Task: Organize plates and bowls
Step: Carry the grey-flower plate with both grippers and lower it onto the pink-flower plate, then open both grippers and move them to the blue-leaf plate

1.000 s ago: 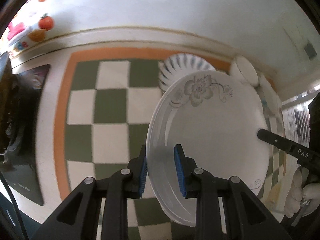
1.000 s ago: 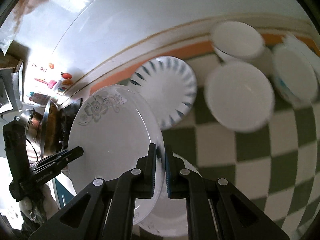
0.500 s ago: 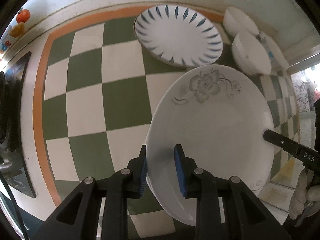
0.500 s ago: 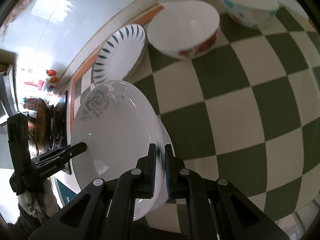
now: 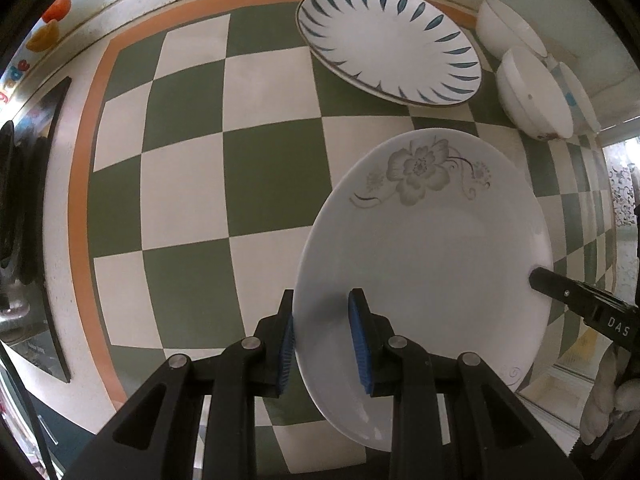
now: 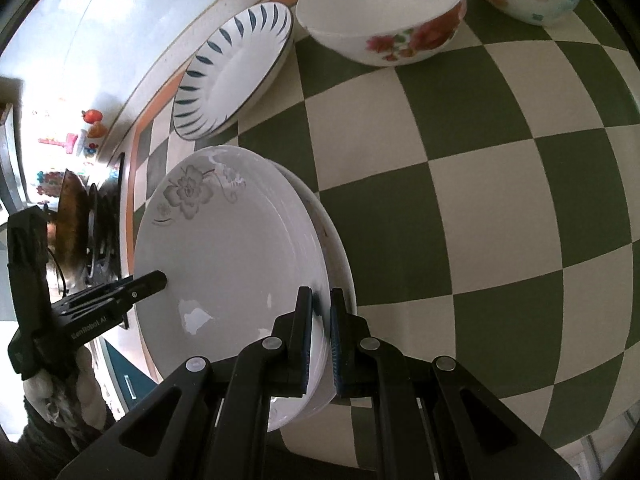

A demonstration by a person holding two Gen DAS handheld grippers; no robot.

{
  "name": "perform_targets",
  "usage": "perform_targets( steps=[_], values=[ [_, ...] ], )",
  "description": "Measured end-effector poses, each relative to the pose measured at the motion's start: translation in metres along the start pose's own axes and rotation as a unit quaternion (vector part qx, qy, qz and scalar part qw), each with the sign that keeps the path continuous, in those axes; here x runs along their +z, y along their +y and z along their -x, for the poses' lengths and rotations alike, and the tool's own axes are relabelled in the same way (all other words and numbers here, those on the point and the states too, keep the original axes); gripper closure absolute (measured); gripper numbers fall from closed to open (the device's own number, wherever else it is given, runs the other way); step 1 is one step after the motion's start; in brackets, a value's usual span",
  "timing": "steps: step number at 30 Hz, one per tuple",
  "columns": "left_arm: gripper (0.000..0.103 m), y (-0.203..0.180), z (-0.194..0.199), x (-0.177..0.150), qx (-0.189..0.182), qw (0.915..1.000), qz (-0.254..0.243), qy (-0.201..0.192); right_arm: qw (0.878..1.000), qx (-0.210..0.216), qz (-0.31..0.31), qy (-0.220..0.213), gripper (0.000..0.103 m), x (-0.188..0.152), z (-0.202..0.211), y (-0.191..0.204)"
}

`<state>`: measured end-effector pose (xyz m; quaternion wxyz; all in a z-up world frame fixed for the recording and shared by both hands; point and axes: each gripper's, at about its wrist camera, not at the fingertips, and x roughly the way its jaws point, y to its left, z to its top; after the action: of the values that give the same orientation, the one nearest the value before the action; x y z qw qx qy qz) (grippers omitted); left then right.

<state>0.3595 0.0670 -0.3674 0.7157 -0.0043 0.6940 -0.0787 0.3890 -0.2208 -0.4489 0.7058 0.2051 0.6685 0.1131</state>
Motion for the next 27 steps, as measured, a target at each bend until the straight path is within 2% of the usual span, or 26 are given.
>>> perform_targets(
  steps=[11, 21, 27],
  values=[
    [0.079, -0.006, -0.011, 0.002, 0.006, 0.9999, 0.001, 0.009, 1.000, -0.016, 0.010, 0.016, 0.092, 0.003, -0.008, 0.007],
    [0.079, -0.024, -0.016, 0.004, 0.027, 0.9993, -0.017, 0.021, 0.999, -0.028, 0.005, 0.035, 0.091, 0.009, -0.010, 0.011],
    [0.079, -0.028, -0.022, 0.011, 0.019, 0.9990, -0.018, 0.037, 0.998, -0.033, 0.009, 0.052, 0.089, 0.014, -0.009, 0.013]
  ],
)
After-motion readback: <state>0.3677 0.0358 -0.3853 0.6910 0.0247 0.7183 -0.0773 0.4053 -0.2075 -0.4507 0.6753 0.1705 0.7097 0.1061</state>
